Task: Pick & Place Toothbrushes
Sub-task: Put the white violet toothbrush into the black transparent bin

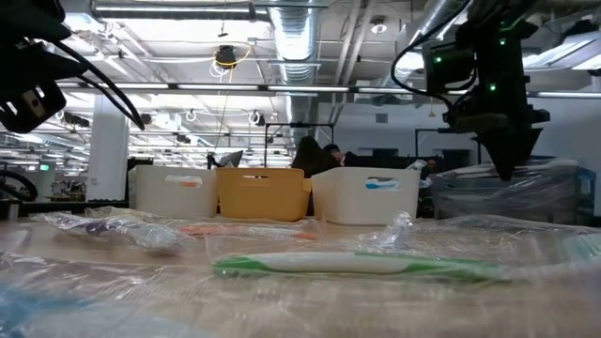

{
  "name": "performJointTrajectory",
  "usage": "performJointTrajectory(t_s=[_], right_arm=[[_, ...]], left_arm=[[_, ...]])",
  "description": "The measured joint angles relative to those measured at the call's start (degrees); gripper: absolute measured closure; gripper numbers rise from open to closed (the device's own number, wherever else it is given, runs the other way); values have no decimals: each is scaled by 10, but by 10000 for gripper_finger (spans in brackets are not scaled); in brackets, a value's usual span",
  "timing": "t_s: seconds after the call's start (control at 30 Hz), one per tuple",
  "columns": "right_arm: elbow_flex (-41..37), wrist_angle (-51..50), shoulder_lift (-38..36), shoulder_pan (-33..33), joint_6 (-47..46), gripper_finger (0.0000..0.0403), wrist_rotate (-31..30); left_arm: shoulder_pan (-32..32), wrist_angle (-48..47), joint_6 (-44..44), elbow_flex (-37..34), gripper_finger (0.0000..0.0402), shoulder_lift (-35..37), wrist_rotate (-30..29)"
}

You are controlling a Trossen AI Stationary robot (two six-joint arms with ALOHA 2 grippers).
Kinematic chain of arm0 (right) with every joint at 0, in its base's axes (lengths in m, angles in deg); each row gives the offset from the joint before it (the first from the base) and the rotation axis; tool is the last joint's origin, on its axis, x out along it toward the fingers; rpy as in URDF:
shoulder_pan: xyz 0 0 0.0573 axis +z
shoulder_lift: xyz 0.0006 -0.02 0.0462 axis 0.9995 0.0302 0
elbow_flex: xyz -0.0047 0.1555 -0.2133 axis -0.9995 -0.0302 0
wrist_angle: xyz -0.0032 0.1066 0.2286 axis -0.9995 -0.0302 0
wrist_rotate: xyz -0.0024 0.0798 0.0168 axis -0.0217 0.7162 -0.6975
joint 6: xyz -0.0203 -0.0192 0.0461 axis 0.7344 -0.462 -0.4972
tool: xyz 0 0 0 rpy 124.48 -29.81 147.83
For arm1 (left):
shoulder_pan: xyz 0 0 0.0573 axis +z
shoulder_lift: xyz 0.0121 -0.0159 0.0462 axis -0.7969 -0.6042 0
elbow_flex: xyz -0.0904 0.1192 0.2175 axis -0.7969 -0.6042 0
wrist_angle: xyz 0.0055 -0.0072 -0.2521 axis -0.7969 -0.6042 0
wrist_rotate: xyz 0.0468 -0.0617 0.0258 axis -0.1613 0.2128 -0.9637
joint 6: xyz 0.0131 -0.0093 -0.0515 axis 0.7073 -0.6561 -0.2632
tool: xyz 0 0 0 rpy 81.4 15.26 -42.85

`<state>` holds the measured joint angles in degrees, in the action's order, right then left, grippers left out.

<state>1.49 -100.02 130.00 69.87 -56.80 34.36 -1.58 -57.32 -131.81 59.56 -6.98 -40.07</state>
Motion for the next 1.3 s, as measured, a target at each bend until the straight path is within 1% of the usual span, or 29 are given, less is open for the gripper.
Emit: performJointTrajectory(t_s=[0.13, 0.27, 0.43, 0.6, 0.67, 0.8, 0.9, 1.0, 1.17, 1.3], right_arm=[[4, -5, 9, 0, 7, 186, 6], [23, -32, 5, 0, 8, 157, 16], [61, -83, -1, 1, -19, 154, 14], [108, -139, -12, 28, -60, 154, -3], [127, -142, -20, 46, -78, 154, -17], [158, -131, -48, 105, -111, 154, -39], [165, -92, -70, 168, -131, 154, -54], [165, -34, -82, 244, -108, 154, -80], [165, 66, -75, 366, -112, 154, -107], [165, 144, -49, 438, -117, 154, -112]], left_arm=[[0, 1, -1, 0, 279, -8, 0], [0, 2, -1, 0, 279, -17, 0], [0, 0, 0, 0, 279, -19, 1], [0, 1, 2, 0, 279, -19, 1], [0, 1, 28, 0, 279, -19, 1], [0, 0, 124, 8, 279, -45, 18], [0, 1, 185, 26, 279, -85, 21], [0, 1, 245, 49, 279, -130, 27], [0, 1, 309, 89, 279, -213, 59], [6, 1, 345, 118, 279, -271, 66]])
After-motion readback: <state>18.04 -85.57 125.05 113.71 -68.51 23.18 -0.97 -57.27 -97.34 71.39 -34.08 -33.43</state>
